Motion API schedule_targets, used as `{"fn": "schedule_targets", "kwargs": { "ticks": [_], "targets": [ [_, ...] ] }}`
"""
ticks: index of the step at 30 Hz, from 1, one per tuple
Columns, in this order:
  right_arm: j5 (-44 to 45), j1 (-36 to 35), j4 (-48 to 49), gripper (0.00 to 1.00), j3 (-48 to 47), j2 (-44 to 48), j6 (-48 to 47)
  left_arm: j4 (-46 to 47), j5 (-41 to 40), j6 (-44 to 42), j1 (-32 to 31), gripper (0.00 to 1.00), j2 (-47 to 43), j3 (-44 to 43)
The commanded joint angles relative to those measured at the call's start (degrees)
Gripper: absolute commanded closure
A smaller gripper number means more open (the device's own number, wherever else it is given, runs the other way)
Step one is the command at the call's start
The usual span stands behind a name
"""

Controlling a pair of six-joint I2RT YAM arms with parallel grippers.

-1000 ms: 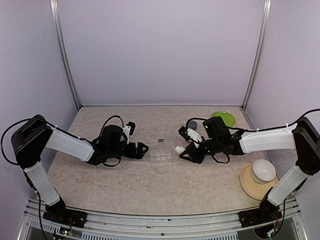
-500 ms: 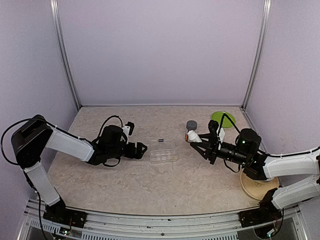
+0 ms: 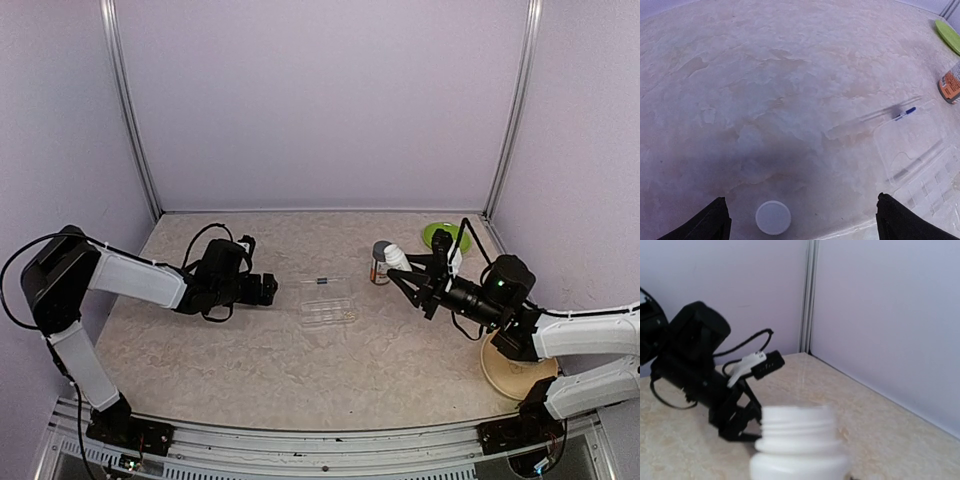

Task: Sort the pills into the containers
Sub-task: Pick up the lid of the pill bottle from the center of the board.

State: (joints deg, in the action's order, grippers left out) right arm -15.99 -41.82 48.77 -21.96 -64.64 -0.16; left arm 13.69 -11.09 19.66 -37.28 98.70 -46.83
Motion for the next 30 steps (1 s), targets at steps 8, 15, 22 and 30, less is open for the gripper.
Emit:
{"fn": "schedule_targets", "kwargs": {
  "ticks": [8, 15, 22, 30],
  "targets": [
    [0.89, -0.45, -4.55, 0.75, -1.43, 3.21, -0.56, -10.22, -0.84, 1.08, 3.15, 0.06, 4.51, -4.76],
    [0.97, -0.45, -5.95, 0.73, -1.23, 4.09, -0.89, -10.92, 0.22, 2.80, 3.12, 0.22, 5.93, -5.47],
    [0.48, -0.45, -6.29, 0.73, -1.42, 3.99, -0.71, -10.53, 0.11, 2.51, 2.78, 0.33, 7.62, -5.68],
    [-0.24, -0.45, -7.11, 0.73, -2.23, 2.69, -0.55, -10.08, -0.93, 1.80, 2.30, 0.47, 7.65, -5.43]
  ]
}}
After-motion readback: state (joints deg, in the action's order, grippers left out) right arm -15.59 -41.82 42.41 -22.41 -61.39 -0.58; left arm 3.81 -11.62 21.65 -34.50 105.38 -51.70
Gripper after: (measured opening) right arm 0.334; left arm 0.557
